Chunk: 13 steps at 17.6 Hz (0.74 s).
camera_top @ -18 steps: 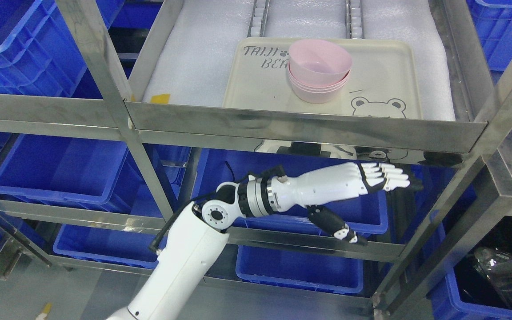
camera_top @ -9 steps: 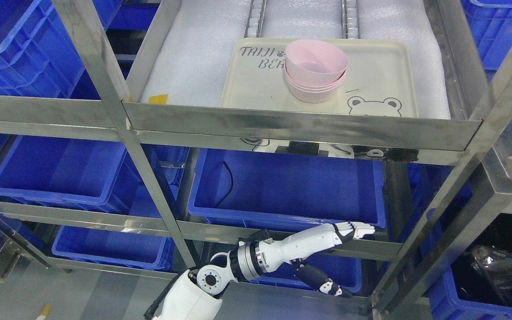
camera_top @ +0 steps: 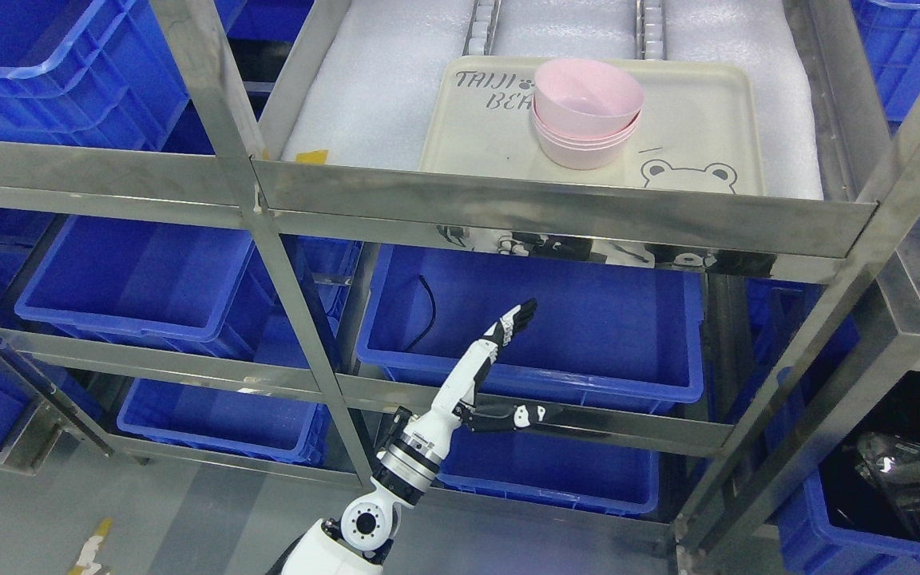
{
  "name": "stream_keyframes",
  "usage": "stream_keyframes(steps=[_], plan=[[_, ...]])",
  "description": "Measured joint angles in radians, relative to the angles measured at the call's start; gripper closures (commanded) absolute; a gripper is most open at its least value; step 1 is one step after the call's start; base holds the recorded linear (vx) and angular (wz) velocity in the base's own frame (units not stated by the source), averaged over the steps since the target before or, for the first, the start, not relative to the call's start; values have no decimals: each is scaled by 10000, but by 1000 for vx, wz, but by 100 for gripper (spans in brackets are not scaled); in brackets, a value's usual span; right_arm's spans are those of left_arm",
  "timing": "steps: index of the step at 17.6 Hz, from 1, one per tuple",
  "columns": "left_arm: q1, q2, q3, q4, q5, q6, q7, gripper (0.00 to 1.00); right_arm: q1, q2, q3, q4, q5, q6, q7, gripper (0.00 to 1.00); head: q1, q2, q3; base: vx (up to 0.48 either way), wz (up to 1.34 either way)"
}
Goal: Stack pink IKEA bowl on shelf middle layer
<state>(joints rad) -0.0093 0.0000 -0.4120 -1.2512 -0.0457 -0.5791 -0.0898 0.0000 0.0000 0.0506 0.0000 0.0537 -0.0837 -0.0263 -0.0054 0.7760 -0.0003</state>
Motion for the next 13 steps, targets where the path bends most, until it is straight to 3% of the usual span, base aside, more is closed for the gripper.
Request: stream_keyframes(steps=[13], plan=[[86,0,737,341,384,1014,568,0,0,0,0,0,0,0,0,0,0,0,0,-8,23]])
